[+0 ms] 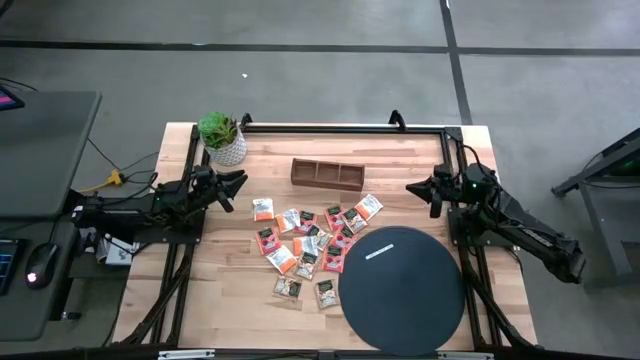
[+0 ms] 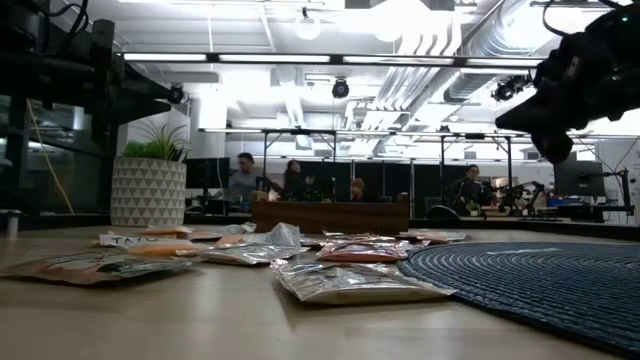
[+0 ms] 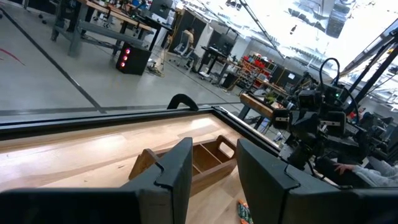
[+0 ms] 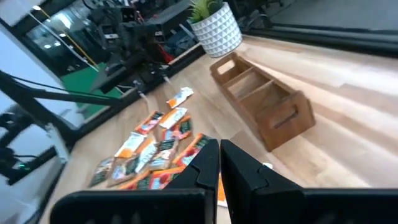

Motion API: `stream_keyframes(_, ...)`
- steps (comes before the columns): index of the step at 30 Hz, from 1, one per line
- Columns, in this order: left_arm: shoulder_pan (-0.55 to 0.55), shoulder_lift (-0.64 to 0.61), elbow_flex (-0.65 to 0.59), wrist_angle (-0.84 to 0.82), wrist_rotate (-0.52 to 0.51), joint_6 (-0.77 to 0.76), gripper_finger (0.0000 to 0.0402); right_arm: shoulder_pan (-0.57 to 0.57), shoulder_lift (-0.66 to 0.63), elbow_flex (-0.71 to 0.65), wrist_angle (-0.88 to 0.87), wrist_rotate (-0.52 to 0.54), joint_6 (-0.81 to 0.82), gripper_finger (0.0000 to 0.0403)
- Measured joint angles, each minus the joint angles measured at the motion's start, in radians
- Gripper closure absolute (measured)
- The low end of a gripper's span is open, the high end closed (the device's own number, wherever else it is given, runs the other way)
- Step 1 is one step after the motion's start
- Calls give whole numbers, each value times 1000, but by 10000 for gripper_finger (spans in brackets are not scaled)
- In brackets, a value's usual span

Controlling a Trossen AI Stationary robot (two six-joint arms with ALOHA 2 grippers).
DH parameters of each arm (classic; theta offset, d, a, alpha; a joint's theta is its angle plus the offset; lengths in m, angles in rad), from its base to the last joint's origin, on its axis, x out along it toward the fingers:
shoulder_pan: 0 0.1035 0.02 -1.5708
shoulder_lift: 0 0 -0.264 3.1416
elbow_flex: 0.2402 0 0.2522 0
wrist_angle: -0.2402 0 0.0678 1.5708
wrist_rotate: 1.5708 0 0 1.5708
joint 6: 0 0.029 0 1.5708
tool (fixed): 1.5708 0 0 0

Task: Pick & Place Tea
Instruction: Put the white orange tea sachet into the right section of the wooden organizer

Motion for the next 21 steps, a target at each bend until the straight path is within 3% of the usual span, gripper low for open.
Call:
stream_keyframes(9,0,0,0,0,0,0,278,7,263,200,-21,107,-159,391)
stream_keyframes(15,0,0,0,0,0,0,278,90,509,371,-176,264,-291,391)
stream_keyframes(21,0,0,0,0,0,0,278,177,771,516,-335,416,-170,391)
